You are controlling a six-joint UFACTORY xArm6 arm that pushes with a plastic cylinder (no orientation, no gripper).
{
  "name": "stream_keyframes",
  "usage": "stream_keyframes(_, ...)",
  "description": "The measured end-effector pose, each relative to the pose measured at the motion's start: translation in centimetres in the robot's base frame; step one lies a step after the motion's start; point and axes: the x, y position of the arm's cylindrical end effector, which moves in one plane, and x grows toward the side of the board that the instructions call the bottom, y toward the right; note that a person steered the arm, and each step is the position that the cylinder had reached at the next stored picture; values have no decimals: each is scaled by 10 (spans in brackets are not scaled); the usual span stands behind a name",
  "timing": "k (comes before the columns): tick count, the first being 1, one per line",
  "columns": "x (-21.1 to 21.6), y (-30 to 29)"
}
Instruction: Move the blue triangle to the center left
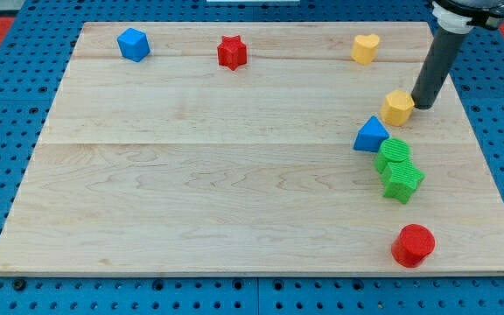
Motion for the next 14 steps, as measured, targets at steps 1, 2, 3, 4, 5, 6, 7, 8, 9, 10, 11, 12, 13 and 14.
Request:
stream_keyframes(1, 1, -26)
stream_keyframes(2, 12, -43)
stream_keyframes(3, 33, -27)
stream_keyframes(4, 51, -22)
stream_keyframes(5, 55, -63)
stream_keyframes(6, 55, -110)
stream_keyframes(7, 79, -113)
stream_keyframes(8, 114, -86)
stream_keyframes(9, 111, -136)
stream_keyframes(10, 74, -195)
stream_keyframes(11, 46, -245)
stream_keyframes(12, 57, -252)
stream_keyframes(13, 93, -241)
stream_keyframes(14, 92, -277)
